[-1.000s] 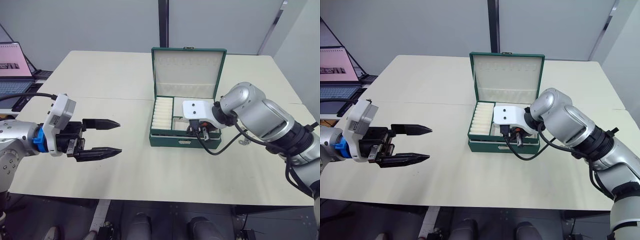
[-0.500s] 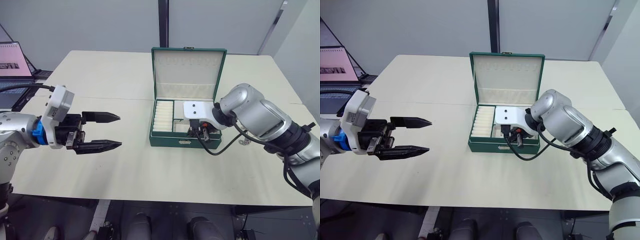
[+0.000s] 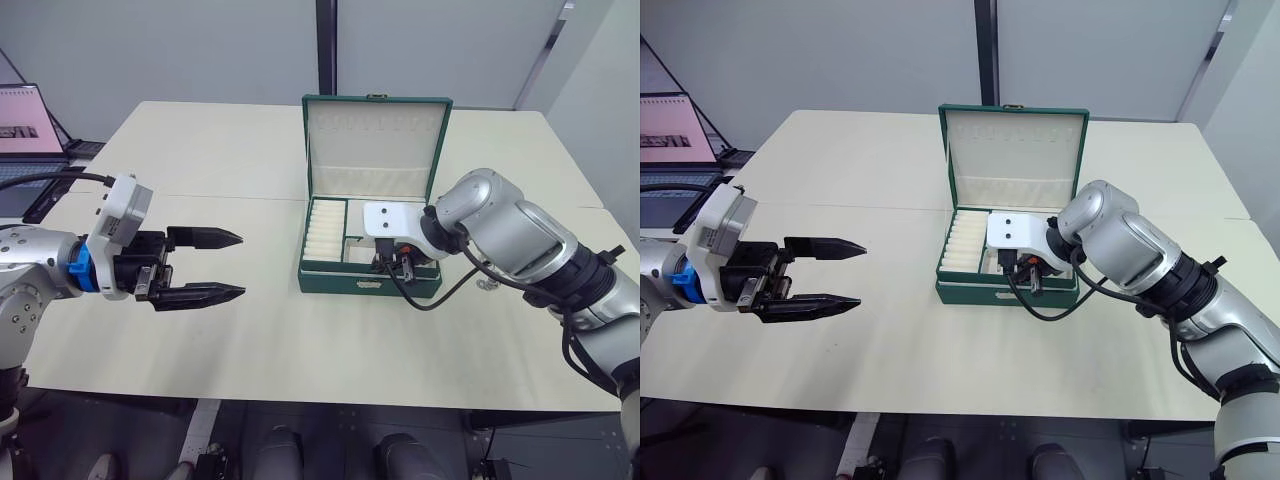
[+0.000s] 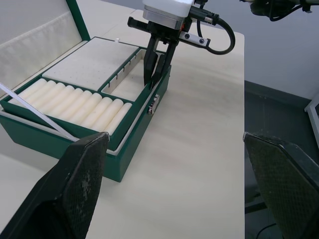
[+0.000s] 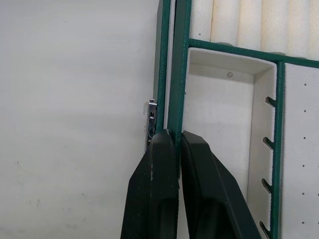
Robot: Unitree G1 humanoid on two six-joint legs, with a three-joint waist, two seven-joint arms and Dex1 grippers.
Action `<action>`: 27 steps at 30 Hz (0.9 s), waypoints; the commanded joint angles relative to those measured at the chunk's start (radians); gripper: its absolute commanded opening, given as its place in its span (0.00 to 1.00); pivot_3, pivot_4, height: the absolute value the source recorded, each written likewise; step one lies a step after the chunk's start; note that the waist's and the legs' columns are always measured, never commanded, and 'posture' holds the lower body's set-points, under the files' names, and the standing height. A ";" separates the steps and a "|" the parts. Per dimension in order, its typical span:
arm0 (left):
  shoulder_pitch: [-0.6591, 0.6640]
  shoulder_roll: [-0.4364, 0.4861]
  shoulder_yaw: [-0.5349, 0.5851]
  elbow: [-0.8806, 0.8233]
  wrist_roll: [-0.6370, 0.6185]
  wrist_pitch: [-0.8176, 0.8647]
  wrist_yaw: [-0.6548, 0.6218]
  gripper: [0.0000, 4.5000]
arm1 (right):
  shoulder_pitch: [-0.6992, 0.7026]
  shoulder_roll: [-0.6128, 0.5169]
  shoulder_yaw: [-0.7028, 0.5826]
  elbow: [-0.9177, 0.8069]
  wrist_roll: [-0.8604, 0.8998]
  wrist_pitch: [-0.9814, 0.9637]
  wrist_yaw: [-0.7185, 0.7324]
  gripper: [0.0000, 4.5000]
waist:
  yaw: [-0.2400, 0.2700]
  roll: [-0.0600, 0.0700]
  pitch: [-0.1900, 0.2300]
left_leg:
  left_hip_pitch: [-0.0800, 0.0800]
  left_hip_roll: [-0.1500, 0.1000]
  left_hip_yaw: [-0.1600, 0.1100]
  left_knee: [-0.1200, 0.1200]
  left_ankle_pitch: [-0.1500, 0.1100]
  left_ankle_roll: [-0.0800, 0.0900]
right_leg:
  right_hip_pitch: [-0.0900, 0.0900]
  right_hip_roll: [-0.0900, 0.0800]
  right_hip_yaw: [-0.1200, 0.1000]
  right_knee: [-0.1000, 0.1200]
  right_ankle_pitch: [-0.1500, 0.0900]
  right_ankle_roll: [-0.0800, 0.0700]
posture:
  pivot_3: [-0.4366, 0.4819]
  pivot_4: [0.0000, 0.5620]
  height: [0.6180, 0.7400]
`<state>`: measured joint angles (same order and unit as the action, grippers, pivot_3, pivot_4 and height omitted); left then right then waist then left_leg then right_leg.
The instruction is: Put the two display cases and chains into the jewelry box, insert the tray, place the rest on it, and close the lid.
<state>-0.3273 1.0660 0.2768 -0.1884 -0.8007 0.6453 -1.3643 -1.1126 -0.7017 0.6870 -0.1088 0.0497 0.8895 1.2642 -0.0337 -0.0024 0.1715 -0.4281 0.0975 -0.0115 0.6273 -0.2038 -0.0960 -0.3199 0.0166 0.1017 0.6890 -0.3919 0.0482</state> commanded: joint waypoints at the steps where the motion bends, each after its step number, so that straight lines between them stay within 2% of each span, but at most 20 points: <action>1: -0.017 0.008 0.010 -0.012 0.000 -0.005 -0.004 1.00 | -0.004 0.000 -0.037 -0.006 -0.017 -0.018 -0.010 0.00 | 0.000 0.000 0.000 | 0.000 0.000 0.000 0.000 0.000 0.000 | 0.000 0.000 0.000 0.000 0.000 0.000 | 0.48 0.27 1.00; 10: -0.015 0.003 0.007 -0.020 -0.003 -0.004 0.000 1.00 | -0.004 0.000 -0.042 0.007 -0.030 -0.082 0.004 0.00 | 0.000 0.000 0.000 | 0.000 0.000 0.000 0.000 0.000 0.000 | 0.000 0.000 0.000 0.000 0.000 0.000 | 0.48 0.27 1.00; 27: -0.017 -0.004 -0.001 -0.028 -0.004 -0.004 0.006 1.00 | 0.013 -0.002 -0.045 0.003 -0.042 -0.082 0.025 0.00 | 0.001 0.000 0.000 | 0.000 0.000 0.000 0.000 0.000 0.000 | 0.000 0.000 0.000 0.000 0.000 0.000 | 0.48 0.27 1.00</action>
<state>-0.3294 1.0627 0.2681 -0.1989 -0.8013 0.6463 -1.3614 -1.0894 -0.7015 0.6867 -0.0834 0.0140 0.8166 1.2861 -0.0330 -0.0028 0.1717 -0.4281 0.0975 -0.0112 0.6271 -0.2038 -0.0960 -0.3200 0.0165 0.1018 0.6887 -0.3919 0.0482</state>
